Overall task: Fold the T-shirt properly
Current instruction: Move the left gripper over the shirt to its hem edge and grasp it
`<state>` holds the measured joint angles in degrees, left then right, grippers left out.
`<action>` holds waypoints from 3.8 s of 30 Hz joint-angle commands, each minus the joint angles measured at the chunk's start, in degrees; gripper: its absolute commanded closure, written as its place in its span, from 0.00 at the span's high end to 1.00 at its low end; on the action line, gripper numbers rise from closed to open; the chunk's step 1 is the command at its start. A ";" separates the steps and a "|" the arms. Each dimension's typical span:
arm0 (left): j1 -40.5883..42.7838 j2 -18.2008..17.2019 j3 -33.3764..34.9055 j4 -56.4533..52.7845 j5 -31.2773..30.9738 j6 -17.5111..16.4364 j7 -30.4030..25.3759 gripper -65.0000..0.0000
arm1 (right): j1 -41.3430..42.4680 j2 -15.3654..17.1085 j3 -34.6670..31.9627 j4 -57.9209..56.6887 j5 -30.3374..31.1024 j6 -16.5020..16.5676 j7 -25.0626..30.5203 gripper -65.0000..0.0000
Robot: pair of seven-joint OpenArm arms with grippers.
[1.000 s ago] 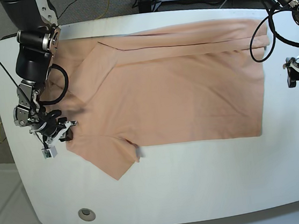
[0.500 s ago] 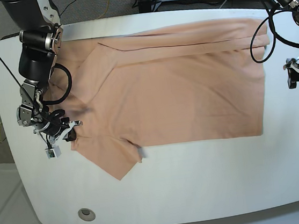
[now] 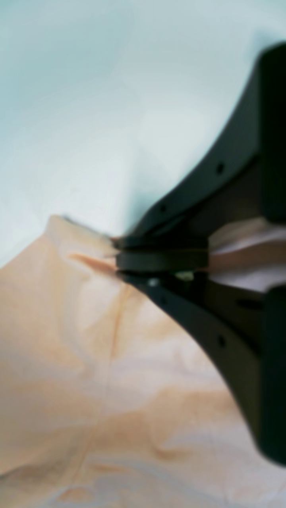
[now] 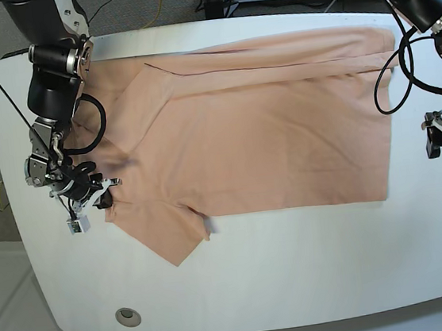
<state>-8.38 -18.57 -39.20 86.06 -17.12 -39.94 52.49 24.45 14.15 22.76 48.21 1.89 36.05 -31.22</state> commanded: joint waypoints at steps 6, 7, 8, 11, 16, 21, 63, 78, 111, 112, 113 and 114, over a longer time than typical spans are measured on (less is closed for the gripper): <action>-6.08 -0.55 0.21 -10.33 -0.85 -0.06 -1.28 0.70 | 0.74 0.57 -0.13 0.10 -0.88 0.12 -1.79 0.00; -6.87 -0.55 0.21 -12.00 -0.85 -0.06 -1.28 0.70 | 0.74 0.57 -0.13 0.10 -0.88 0.12 -1.79 0.00; -7.57 -0.55 0.21 -13.40 -0.85 -0.06 -1.37 0.70 | 0.74 0.57 -0.13 0.10 -0.88 0.12 -1.79 0.00; -8.98 -0.55 0.21 -16.83 -0.85 -0.06 -2.34 0.70 | 0.65 0.57 -0.13 0.10 -0.88 0.12 -1.79 0.00; -10.30 -0.55 1.53 -22.37 -0.85 -0.06 -6.56 0.70 | 0.65 0.66 -0.13 0.10 -0.88 0.12 -1.79 0.00; -11.00 -0.55 5.84 -26.68 -0.85 -0.06 -9.37 0.70 | 0.65 1.10 -0.13 0.10 -0.97 0.12 -1.79 0.00; -13.38 4.02 7.60 -36.87 5.92 -0.06 -20.97 0.70 | 0.74 1.36 -0.13 0.10 -0.97 0.12 -1.79 0.00; -15.66 4.02 10.50 -45.31 6.36 -0.06 -25.90 0.70 | 0.04 1.36 -0.13 0.19 -0.97 0.12 -1.88 0.00; -15.22 4.99 10.41 -45.14 6.27 -0.06 -26.07 0.04 | -0.23 1.01 -0.13 0.28 -0.97 0.12 -1.88 0.00; -15.22 4.99 10.41 -45.14 6.27 -0.06 -26.07 0.04 | -0.23 1.01 -0.13 0.28 -0.97 0.12 -1.88 0.00; -15.22 4.99 10.41 -45.14 6.27 -0.06 -26.07 0.04 | -0.23 1.01 -0.13 0.28 -0.97 0.12 -1.88 0.00; -15.22 4.99 10.41 -45.14 6.27 -0.06 -26.07 0.04 | -0.23 1.01 -0.13 0.28 -0.97 0.12 -1.88 0.00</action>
<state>-22.72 -12.93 -28.86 40.42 -11.44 -39.94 25.87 23.73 14.87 22.76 48.21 2.57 36.25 -30.85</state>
